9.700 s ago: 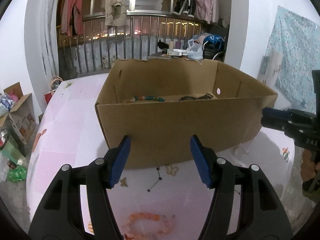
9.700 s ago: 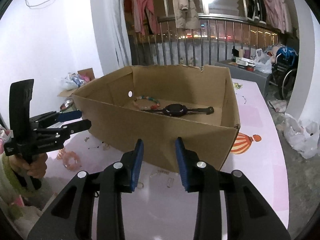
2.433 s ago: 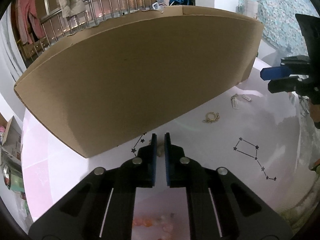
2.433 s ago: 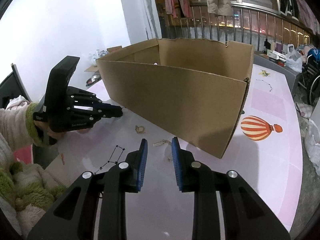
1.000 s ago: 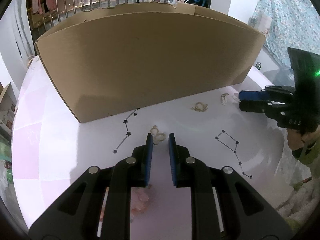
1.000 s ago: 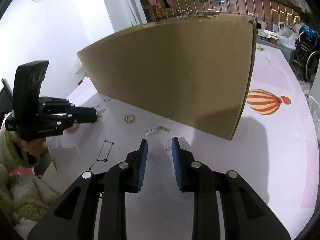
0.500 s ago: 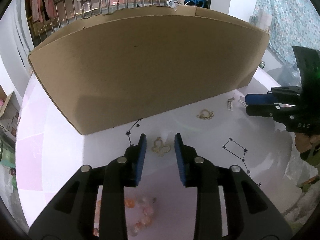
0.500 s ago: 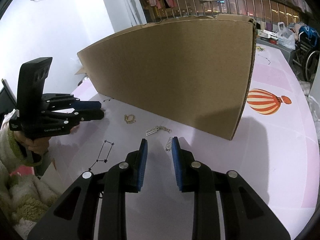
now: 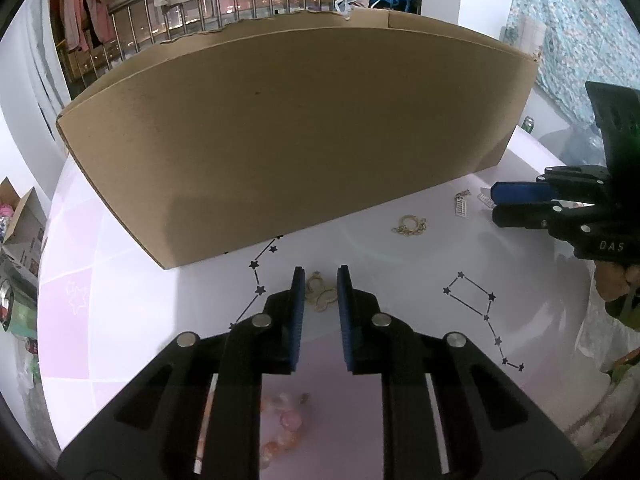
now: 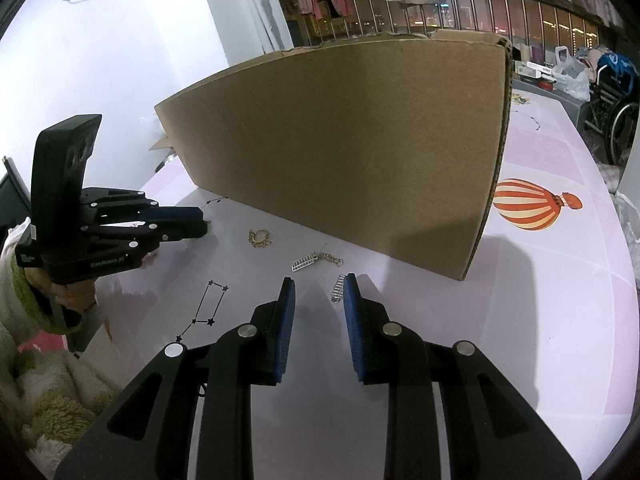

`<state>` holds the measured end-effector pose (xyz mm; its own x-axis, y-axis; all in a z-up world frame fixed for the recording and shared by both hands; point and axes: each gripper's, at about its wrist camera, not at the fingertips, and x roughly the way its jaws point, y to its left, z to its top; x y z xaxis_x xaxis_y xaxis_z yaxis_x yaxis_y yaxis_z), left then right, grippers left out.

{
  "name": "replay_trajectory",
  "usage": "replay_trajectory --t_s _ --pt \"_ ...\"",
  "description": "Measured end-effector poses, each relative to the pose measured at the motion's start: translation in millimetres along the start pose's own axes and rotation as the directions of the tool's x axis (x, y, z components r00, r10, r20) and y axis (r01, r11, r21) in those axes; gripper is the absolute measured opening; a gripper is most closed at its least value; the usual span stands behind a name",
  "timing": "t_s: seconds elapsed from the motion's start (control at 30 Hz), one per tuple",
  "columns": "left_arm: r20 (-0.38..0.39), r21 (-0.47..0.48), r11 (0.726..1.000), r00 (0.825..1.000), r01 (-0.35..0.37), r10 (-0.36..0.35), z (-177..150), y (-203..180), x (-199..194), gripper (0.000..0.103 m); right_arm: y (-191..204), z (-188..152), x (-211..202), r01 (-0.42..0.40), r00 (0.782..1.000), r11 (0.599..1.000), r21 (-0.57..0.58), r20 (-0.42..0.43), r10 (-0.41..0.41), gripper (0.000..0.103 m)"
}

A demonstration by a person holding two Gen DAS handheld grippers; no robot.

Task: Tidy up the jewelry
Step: 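Position the right gripper over a silver chain earring while the left gripper aligns over the gold butterfly earring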

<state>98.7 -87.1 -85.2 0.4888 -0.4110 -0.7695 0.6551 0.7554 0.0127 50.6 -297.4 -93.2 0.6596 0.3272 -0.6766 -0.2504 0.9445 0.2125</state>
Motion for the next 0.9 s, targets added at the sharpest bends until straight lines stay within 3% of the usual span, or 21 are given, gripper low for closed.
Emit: replay_trajectory --t_s 0.57,0.9 --pt "0.010 0.008 1.000 1.000 0.008 -0.008 -3.6 1.9 -1.0 0.015 -1.2 3.0 -4.4 -0.005 1.000 1.000 -0.012 0.008 0.005 0.025" --pt "0.038 0.003 1.000 0.999 0.006 -0.006 -1.8 4.5 -9.0 0.015 7.0 5.3 -1.0 0.042 0.999 0.996 -0.074 0.006 -0.042 0.025"
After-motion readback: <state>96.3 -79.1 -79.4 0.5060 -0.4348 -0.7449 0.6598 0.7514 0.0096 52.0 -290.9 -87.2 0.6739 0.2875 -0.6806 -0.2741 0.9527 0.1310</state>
